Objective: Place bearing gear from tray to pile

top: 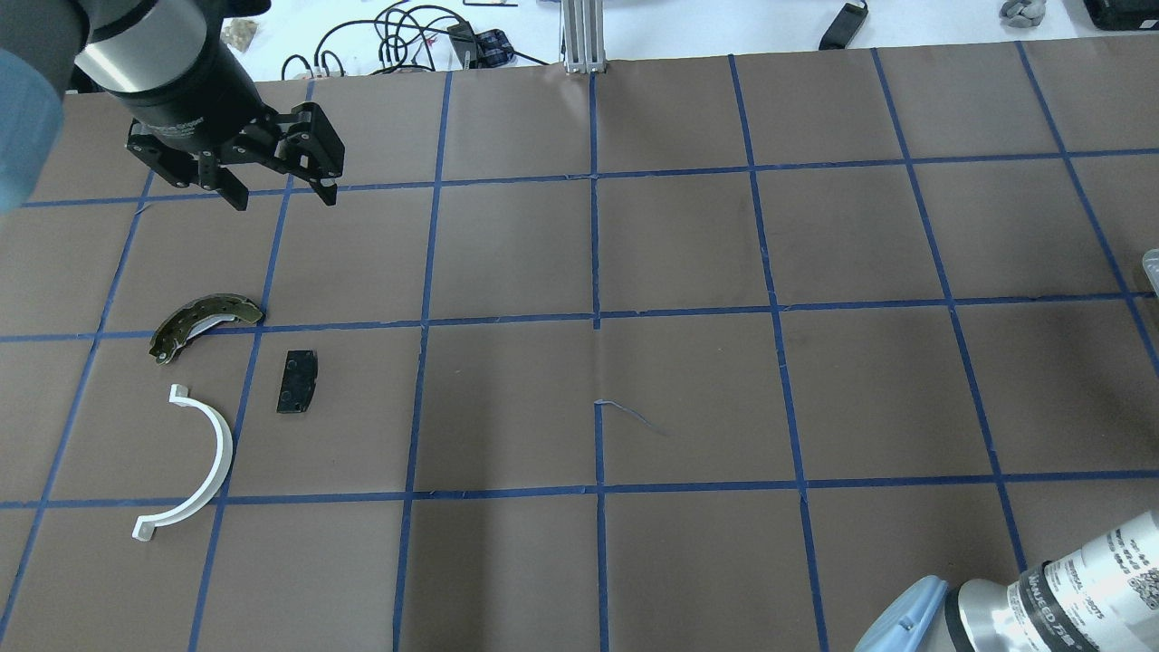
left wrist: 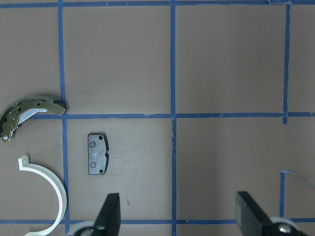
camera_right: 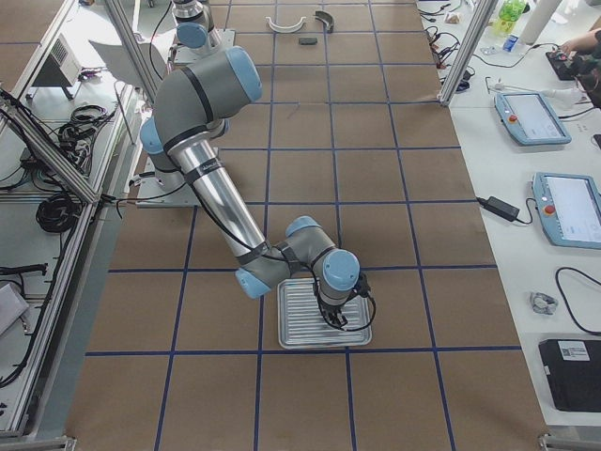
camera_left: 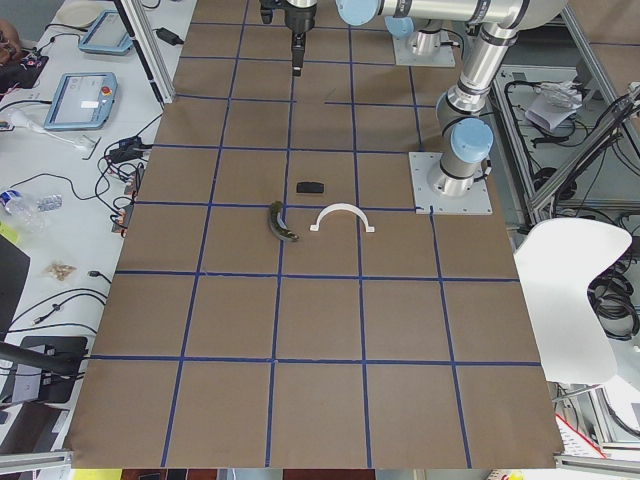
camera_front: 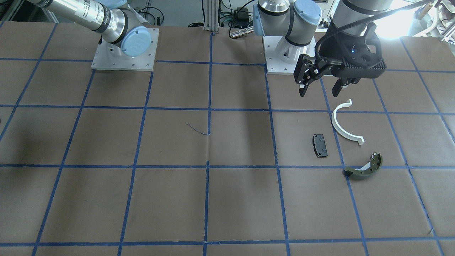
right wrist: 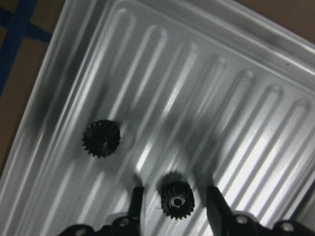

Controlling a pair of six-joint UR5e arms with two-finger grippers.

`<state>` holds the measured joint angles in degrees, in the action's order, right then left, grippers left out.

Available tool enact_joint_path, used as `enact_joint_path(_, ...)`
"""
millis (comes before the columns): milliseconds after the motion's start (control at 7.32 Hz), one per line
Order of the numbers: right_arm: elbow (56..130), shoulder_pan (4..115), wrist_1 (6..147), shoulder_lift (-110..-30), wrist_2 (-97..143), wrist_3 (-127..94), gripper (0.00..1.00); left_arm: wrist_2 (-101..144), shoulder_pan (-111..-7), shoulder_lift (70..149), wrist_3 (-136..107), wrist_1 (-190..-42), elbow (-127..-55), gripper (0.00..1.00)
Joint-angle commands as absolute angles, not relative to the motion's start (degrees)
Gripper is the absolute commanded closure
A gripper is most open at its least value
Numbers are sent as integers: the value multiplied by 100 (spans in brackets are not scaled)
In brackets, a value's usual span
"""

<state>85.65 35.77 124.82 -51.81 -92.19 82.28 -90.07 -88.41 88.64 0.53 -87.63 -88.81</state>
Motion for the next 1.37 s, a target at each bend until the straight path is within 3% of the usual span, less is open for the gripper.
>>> enact_joint_path(0,8569,3586,12472,-5186,-9220,8191,63,-9052,-8842,8859,26,-8763,-8894,13)
enact_joint_path(137,8578,3612,12480,-5203,-9228,8191,86,-9053,-8842,8868,26,-8763,-8895,11)
enact_joint_path(273,8578,3612,12472,-5203,-9272,8183,99,-9027,-8842,8868,18,-8763,-8895,8)
enact_joint_path(546,8587,3700,12314,-5631,-9308,8052,100,-9035,-8842,8877,18,-8763,-8895,0)
enact_joint_path(1229,9007,5427,11111,-6976,-9492,5949,100,-9044,-8842,8886,61,-8763,-8877,0)
